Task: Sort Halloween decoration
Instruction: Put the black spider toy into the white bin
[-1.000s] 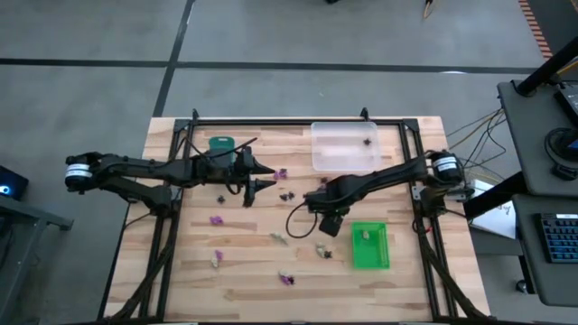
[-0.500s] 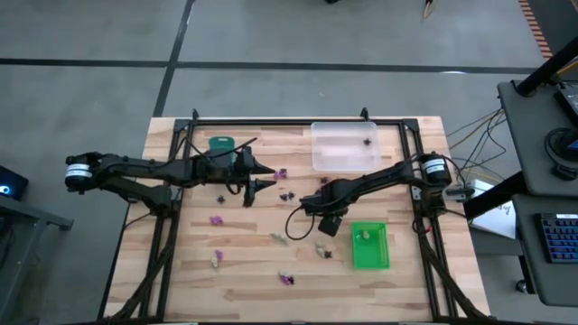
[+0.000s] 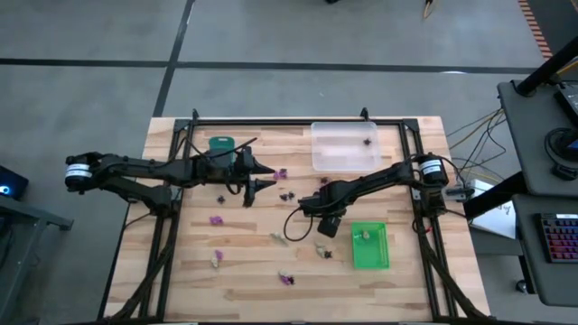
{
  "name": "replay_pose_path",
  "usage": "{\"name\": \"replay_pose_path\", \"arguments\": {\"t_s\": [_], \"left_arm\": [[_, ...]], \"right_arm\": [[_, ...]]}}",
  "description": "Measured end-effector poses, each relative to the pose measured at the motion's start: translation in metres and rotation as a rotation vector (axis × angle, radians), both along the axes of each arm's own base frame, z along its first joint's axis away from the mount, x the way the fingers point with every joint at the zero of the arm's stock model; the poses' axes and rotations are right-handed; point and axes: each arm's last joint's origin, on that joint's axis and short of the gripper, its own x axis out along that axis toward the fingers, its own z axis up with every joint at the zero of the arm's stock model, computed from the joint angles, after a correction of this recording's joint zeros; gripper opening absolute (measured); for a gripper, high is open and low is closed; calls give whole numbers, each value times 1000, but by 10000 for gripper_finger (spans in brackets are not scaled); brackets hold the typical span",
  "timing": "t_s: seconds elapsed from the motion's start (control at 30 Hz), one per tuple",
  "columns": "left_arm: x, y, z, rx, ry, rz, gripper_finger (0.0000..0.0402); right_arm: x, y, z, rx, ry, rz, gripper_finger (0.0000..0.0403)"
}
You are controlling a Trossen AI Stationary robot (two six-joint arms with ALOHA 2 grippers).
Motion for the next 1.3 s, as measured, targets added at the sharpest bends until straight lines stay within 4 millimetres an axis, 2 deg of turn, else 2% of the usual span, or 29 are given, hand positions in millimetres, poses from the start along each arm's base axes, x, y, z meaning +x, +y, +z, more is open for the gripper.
{"name": "replay_pose_path", "arguments": {"t_s": [0.27,0.57,0.77,1.3], "left_arm": [[0,0,0,3,0,-1,168],[0,0,0,12,1,-3,168],[0,0,0,18,1,-5,168],[0,0,0,21,2,-6,168]], "right_arm": [[0,0,0,3,-2,17,154],[1,1,-1,15,-5,48,71],[1,1,-1,16,-2,60,36],[5,0,9,3,-6,84,9]]}}
